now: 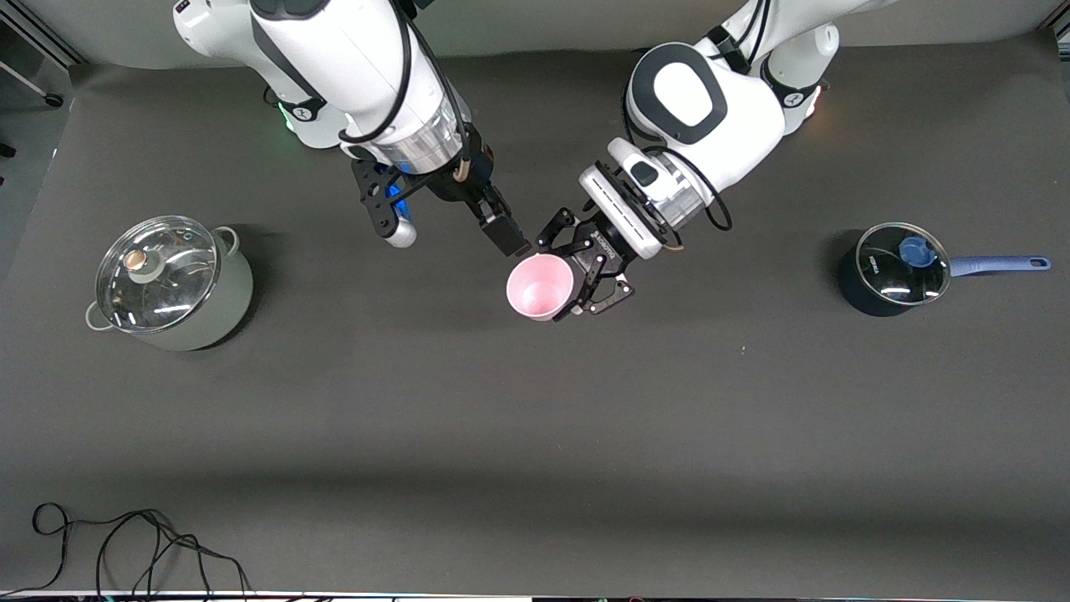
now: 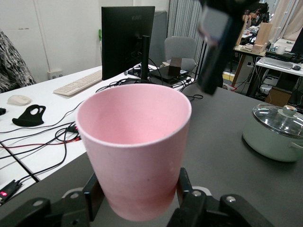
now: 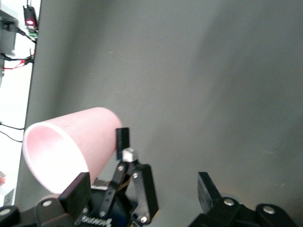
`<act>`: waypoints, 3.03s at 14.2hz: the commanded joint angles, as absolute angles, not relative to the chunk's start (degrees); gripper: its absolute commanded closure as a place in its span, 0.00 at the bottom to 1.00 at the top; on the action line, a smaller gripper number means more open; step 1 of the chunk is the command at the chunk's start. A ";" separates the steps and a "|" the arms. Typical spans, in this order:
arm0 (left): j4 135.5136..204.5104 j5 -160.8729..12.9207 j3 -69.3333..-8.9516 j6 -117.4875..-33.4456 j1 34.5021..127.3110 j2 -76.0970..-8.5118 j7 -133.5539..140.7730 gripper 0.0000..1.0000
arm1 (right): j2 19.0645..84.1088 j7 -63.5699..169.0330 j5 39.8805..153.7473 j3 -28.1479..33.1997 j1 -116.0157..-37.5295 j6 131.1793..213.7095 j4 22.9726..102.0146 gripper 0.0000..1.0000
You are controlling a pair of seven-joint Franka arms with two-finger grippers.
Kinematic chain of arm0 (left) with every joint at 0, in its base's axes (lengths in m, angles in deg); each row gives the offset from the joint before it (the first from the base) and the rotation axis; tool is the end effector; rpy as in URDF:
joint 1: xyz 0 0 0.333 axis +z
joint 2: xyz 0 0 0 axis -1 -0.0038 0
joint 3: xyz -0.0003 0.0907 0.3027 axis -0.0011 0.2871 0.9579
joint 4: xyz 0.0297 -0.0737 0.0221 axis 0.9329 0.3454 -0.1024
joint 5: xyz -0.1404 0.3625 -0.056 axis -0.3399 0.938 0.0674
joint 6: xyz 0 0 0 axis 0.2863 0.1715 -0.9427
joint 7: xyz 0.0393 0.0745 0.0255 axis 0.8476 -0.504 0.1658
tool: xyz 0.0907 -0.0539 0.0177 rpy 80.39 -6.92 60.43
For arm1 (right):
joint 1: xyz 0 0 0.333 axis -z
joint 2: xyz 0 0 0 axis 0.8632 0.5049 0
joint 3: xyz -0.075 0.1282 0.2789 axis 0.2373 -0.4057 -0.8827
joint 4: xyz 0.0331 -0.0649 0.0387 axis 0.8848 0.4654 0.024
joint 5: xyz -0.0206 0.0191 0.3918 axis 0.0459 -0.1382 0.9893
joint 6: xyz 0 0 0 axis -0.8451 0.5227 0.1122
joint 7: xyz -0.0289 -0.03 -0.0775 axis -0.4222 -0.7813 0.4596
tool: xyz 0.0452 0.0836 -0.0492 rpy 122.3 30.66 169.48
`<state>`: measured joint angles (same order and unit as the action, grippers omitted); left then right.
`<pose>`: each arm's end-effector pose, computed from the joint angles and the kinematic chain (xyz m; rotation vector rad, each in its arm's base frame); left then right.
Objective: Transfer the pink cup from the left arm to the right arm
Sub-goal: 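Close the right gripper on the cup rim beside the left gripper, then open the left gripper and withdraw it while the right gripper holds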
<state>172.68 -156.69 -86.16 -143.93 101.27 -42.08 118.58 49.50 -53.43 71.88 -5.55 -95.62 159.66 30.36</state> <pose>0.5077 -0.3840 0.4562 2.0364 -0.9476 1.2568 0.5290 0.4358 0.6129 -2.3930 1.4950 0.1774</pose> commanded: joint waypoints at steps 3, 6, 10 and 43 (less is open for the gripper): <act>172.08 -158.32 -85.59 -145.77 99.71 -41.03 119.31 0.78 | 52.29 -55.48 69.65 -5.03 -95.53 160.70 25.96 0.00; 171.81 -158.32 -85.59 -146.74 99.10 -41.12 119.31 0.78 | 54.57 -55.66 68.50 -5.03 -95.89 164.04 25.70 0.00; 171.81 -158.24 -85.59 -147.27 98.92 -41.12 119.31 0.78 | 55.72 -55.48 67.44 -5.03 -95.88 164.66 25.70 0.00; 171.90 -157.89 -85.50 -138.86 111.81 -44.28 116.77 0.01 | 55.90 -36.36 65.51 -4.86 -90.54 164.14 26.66 1.00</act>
